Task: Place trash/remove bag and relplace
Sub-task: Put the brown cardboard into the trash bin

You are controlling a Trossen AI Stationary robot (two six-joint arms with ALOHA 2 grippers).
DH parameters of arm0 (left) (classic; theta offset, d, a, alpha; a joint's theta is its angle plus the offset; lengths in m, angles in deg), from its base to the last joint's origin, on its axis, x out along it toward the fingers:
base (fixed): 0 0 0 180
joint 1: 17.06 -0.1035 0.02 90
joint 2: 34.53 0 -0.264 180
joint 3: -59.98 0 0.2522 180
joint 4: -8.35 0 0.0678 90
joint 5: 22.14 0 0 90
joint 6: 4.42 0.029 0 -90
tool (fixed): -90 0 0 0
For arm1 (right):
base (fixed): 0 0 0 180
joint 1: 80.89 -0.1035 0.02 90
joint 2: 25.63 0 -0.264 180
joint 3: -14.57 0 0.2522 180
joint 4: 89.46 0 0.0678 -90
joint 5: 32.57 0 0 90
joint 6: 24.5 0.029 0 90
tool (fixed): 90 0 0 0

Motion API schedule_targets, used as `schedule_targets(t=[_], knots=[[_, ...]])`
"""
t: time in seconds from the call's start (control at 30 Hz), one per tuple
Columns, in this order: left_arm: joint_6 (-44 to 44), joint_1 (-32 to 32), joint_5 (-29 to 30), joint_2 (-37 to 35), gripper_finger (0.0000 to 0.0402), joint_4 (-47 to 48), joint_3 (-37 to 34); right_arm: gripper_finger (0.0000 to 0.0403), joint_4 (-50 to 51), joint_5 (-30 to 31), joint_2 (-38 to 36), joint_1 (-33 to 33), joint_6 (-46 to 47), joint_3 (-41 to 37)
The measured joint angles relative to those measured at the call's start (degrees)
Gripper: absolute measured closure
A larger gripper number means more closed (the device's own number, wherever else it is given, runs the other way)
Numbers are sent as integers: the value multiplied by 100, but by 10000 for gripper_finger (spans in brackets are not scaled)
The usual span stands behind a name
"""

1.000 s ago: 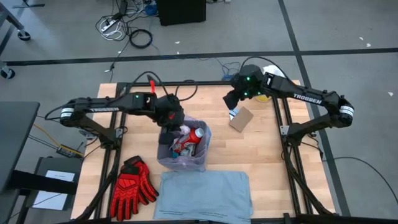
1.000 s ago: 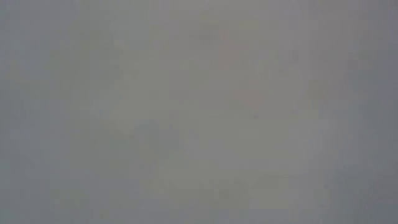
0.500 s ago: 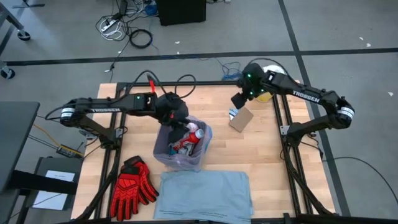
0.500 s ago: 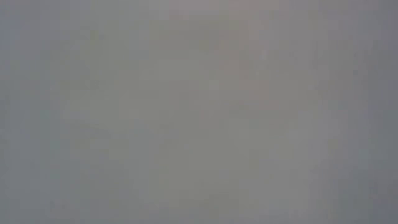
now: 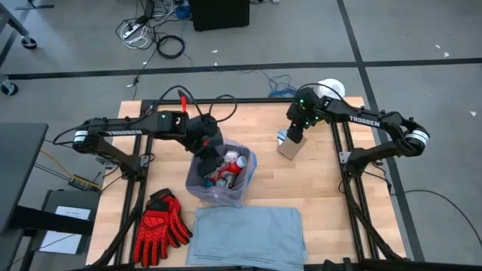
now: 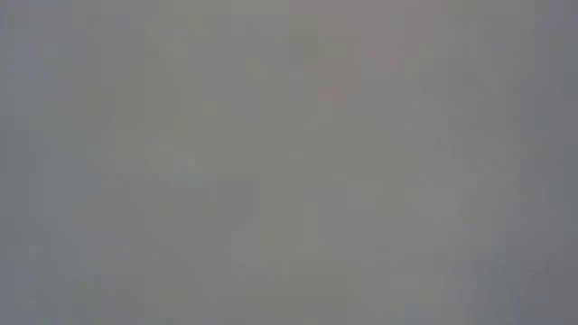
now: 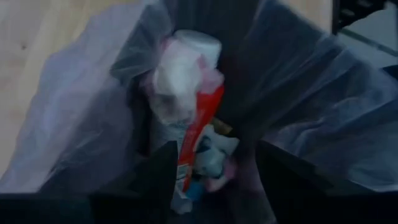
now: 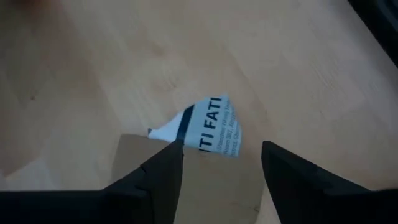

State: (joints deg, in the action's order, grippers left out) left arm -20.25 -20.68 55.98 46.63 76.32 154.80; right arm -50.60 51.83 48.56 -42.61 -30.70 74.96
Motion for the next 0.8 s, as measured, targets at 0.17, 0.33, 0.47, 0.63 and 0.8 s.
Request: schedule_targets(t=[0.17,0.33,0.47,0.63,0.8], knots=[[-279,-14,37,-1,188,29,569,173,-81,-188,466,87,-40,0],[-302,-52,501,-3,194,295,1388,161,-85,-163,1136,53,-146,9],[-240,-49,819,-3,195,439,1947,161,-80,44,1528,49,-188,107],[-224,-49,1009,-3,195,450,2339,162,181,355,1628,-2,-220,327],[122,-49,1195,-1,195,448,2426,158,532,498,1620,2,-313,611]])
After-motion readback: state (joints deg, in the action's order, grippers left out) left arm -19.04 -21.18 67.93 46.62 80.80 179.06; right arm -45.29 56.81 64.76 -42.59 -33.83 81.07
